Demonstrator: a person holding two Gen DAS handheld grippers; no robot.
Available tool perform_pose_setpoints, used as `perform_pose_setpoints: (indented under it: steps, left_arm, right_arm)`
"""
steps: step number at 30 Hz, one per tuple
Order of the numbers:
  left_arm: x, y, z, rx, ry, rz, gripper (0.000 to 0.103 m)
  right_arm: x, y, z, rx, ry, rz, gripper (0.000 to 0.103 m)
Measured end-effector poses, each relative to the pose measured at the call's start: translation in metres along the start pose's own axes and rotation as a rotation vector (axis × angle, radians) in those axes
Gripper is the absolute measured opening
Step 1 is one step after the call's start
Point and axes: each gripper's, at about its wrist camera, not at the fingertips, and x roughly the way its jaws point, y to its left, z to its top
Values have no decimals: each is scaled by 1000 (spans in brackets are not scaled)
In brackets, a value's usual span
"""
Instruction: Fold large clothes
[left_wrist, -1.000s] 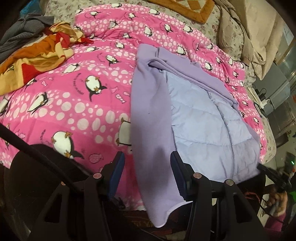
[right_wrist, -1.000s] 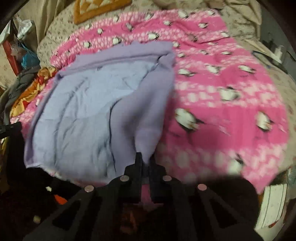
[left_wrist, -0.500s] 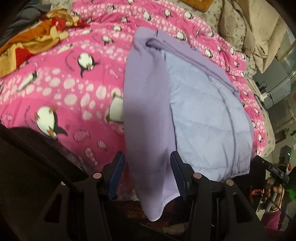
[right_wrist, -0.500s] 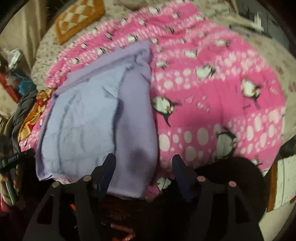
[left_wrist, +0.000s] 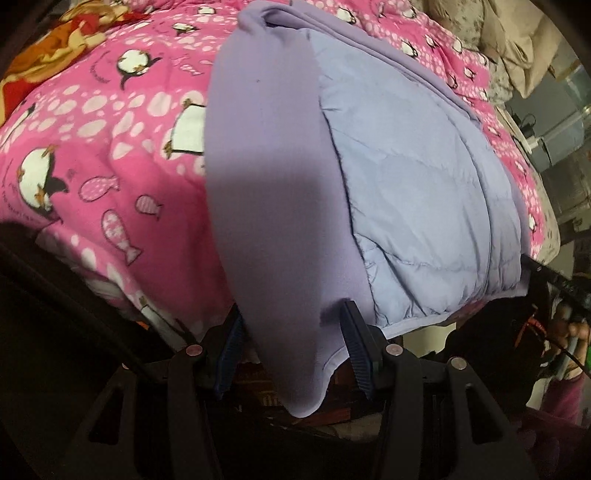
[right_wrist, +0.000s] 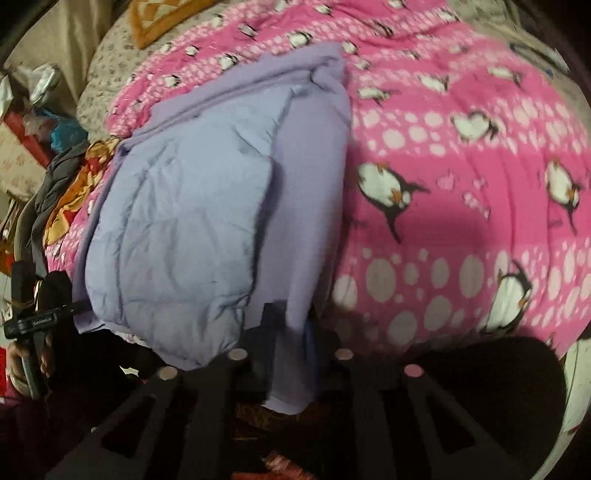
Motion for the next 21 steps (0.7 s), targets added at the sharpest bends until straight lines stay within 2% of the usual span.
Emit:
perform_pose_setpoints:
  steps: [2,4,5,6,7,8,10,11,13,15,16,21]
  left_arm:
    - [1,1,1,-10,2,-3,21]
    - [2,5,3,-29,3,-13,21]
    - [2,6,3,-37,1,-17,21]
    - [2,7,3,-41,1,-18,21]
    - [2,8,2,-43,0,-17,21]
    - [2,9,2,-43,-1,-14,21]
    - [1,11,1,-41,-1,-6,21]
    - [3,9,2,-42,0,2,21]
    - [5,7,3,-42,0,15,21]
    - [6,4,3,-40,-4,25,21]
    - [6,2,2,-37,-7,29,21]
    - [6,1,2,-34,-9,34,21]
  right_arm:
    - [-6,0,2,0,-10,32,15]
    - [-5,-1,3,5,-12,16,15]
    - [-2,-3,4,15,-10,10,24]
    - [3,-9,2,40,7,17,43]
    - [9,-13,1,66,31,26,51]
    - [15,-18,0,92,56,36,55]
    - [24,-20,-3,111,72,46,54]
    - [23,-18,-3,102,65,42,54]
    - [21,-10,-3,65,51,42,39]
    - [18,-2,-3,35,33,31,11]
    - [15,1,-2,35,20,29,8]
    - [-3,4,4,15,-34,108,8]
